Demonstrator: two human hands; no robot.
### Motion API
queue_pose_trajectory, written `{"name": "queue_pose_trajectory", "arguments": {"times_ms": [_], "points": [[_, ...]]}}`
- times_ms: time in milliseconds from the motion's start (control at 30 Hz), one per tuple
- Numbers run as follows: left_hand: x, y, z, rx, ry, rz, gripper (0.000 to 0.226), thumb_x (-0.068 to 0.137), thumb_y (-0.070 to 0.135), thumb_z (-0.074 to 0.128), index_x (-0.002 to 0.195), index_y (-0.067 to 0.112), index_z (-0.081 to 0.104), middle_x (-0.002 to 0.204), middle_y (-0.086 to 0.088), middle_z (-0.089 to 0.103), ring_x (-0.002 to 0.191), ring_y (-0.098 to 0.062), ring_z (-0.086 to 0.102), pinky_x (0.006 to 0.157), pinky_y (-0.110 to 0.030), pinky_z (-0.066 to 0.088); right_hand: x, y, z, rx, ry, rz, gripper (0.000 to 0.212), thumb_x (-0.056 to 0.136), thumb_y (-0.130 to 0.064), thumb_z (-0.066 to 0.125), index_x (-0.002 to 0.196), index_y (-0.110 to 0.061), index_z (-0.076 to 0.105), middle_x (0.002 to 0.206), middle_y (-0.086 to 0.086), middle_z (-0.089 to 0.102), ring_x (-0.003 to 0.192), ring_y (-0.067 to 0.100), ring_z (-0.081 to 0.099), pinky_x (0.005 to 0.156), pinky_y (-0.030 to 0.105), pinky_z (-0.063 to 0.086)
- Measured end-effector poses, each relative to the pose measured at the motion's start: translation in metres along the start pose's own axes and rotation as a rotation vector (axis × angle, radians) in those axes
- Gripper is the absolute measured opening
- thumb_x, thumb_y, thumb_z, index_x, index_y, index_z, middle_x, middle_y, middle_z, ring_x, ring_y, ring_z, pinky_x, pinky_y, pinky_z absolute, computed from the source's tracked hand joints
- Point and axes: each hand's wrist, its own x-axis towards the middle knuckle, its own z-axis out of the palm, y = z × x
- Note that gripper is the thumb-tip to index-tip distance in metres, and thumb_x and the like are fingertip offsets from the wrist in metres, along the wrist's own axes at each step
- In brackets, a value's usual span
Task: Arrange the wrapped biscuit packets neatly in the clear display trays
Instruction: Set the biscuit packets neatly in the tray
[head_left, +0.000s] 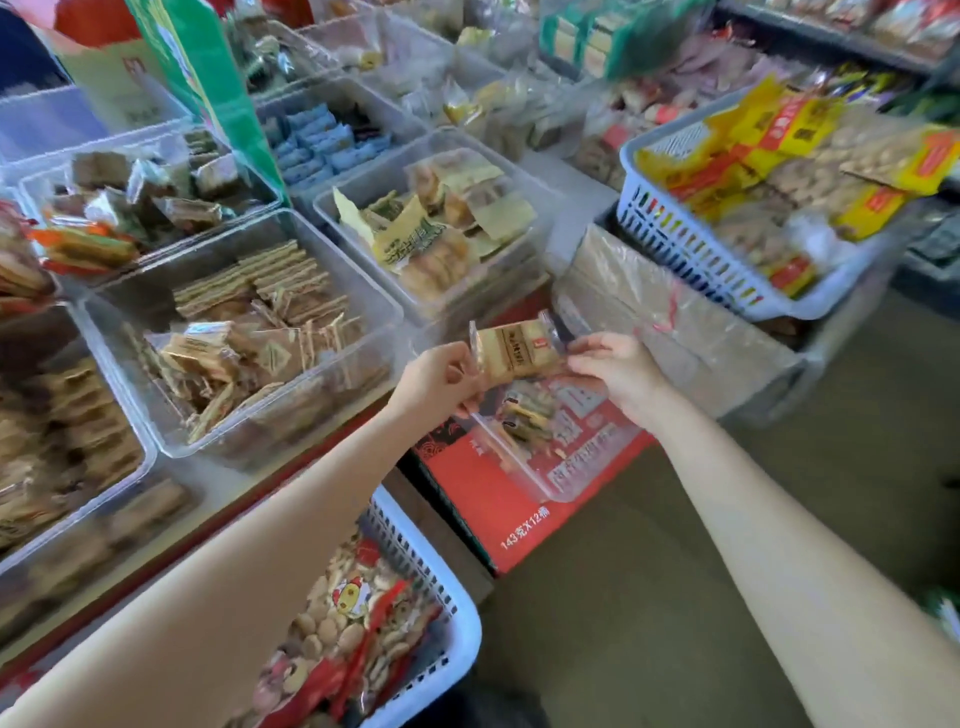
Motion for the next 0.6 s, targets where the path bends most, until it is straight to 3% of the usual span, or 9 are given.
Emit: {"name": "queue_pose_trajectory", "arguments": {"times_ms": [67,133,167,267,367,467,533,600], "points": [[-0.002,-0.008,0.001,0.124,-0.03,0.027,0.016,0.088,0.002,0.062,0.076,0.008,0.051,0.063,0.0,0.063,0.043,0.003,0.056,0.052,-0.011,0.049,-0.006,0.008,-0.008,-0.06,-0.236,0.084,0.046,0.081,0.006,0.066,0.123,-0.006,0.053,0.088,0.013,0.069,0.07,0.016,0.069,0.078,0.031,0.057],[-0.002,-0.013,0.003,0.214,-0.048,0.046,0.017,0.087,0.003,0.062,0.076,0.009,0.051,0.061,0.0,0.062,0.041,0.005,0.055,0.05,-0.008,0.046,-0.008,0.013,-0.004,-0.242,-0.39,0.116,0.061,0.079,0.005,0.07,0.126,-0.026,0.047,0.102,0.017,0.067,0.075,0.022,0.068,0.067,0.03,0.057],[-0.001,-0.015,0.004,0.227,-0.042,0.045,0.017,0.087,0.003,0.062,0.075,0.009,0.051,0.062,-0.002,0.063,0.042,0.005,0.055,0.051,-0.009,0.047,-0.006,0.015,0.0,-0.365,-0.4,0.089,0.063,0.078,0.003,0.071,0.128,-0.025,0.048,0.107,0.016,0.066,0.078,0.021,0.066,0.064,0.028,0.056],[0.004,-0.021,0.007,0.147,0.023,-0.028,0.016,0.085,-0.006,0.058,0.081,0.009,0.057,0.076,-0.006,0.066,0.061,-0.006,0.065,0.067,-0.02,0.057,0.004,0.021,0.009,-0.526,-0.185,-0.05,0.034,0.08,-0.005,0.073,0.112,-0.007,0.066,0.102,0.01,0.068,0.08,0.015,0.063,0.067,0.022,0.05],[0.005,-0.031,0.007,0.161,0.061,-0.103,0.026,0.084,-0.008,0.054,0.101,0.009,0.063,0.091,-0.003,0.068,0.083,-0.018,0.066,0.078,-0.033,0.057,0.008,0.033,0.004,-0.612,0.035,-0.103,0.012,0.084,-0.009,0.069,0.096,-0.006,0.073,0.098,0.009,0.071,0.085,0.017,0.063,0.068,0.02,0.041],[0.005,-0.036,0.009,0.204,0.028,-0.167,0.032,0.087,-0.003,0.051,0.113,0.013,0.061,0.103,-0.001,0.065,0.088,-0.016,0.061,0.073,-0.028,0.052,0.007,0.047,0.006,-0.784,0.155,-0.07,0.015,0.09,-0.009,0.061,0.098,-0.006,0.073,0.101,0.008,0.072,0.091,0.021,0.064,0.054,0.011,0.034],[0.008,-0.034,0.011,0.216,-0.014,-0.178,0.033,0.088,-0.001,0.052,0.117,0.014,0.059,0.108,-0.001,0.063,0.091,-0.019,0.061,0.077,-0.03,0.051,0.012,0.059,0.01,-0.843,0.192,-0.001,0.018,0.091,-0.005,0.055,0.098,-0.004,0.072,0.1,0.008,0.071,0.086,0.022,0.063,0.045,0.007,0.029],[0.009,-0.032,0.01,0.249,-0.026,-0.163,0.033,0.089,0.002,0.051,0.119,0.014,0.058,0.11,0.0,0.062,0.09,-0.018,0.06,0.073,-0.026,0.048,0.018,0.073,0.015,-0.85,0.17,0.077,0.021,0.091,-0.001,0.051,0.099,-0.002,0.07,0.104,0.012,0.069,0.088,0.024,0.064,0.055,0.016,0.04]]}}
